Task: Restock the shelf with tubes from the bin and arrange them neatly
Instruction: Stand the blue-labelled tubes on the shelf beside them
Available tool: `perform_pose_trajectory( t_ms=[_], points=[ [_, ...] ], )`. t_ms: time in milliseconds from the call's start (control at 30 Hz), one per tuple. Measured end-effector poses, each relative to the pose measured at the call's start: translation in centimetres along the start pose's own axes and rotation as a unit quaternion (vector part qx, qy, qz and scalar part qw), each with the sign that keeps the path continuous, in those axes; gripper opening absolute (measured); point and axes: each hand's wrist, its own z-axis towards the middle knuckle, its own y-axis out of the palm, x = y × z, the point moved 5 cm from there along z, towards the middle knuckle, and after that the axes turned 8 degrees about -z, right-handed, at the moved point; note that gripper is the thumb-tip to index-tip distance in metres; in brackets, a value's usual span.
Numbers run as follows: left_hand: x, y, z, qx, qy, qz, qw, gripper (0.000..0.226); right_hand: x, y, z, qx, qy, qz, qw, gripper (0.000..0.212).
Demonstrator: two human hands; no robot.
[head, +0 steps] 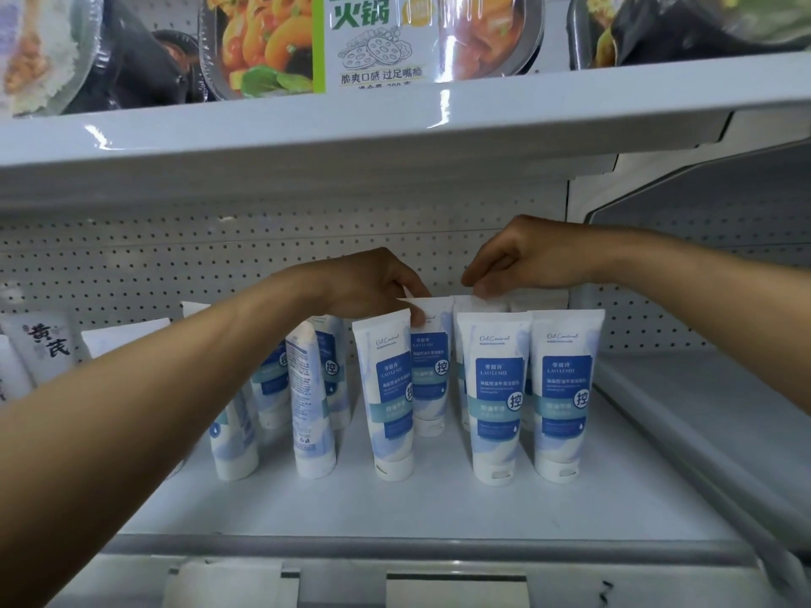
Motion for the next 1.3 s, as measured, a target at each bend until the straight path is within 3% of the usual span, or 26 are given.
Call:
perform_pose_trajectory(
  t_ms=[367, 767, 967, 1067, 1233, 1300],
  points=[
    [-0.7, -0.4, -0.5, 0.036, -0.019, 0.052, 0.998, 0.02, -0.2, 2.1, 0.7, -0.042, 0.014, -0.055, 0.997, 0.019],
    [-0.9, -0.1, 0.5, 0.02, -0.009, 0.033, 0.999, 0.014, -0.2, 2.2, 0.8, -0.045, 0.004, -0.035, 0.998, 0.018],
    [-0.7, -0.1, 0.6, 0.006, -0.018, 0.029, 0.999, 0.021, -0.1, 2.2, 0.6, -0.058, 0.005, -0.01, 0.998, 0.021],
    [-0.5, -0.5, 0.3, 0.01, -0.024, 0.027, 0.999, 0.028, 0.0, 1.6, 0.5, -0.036, 0.006, -0.013, 0.999, 0.026],
    [2.0, -2.4, -2.7, 0.123, 0.023, 0.046, 0.991, 0.023, -1.1, -0.7, -1.1, 0.099, -0.027, 0.041, 0.994, 0.018],
    [2.7, -2.4, -4.1, 0.132, -0.008, 0.107, 0.985, 0.047, -2.1, -1.0, -2.3, 0.106, -0.038, 0.065, 0.992, 0.025]
  ],
)
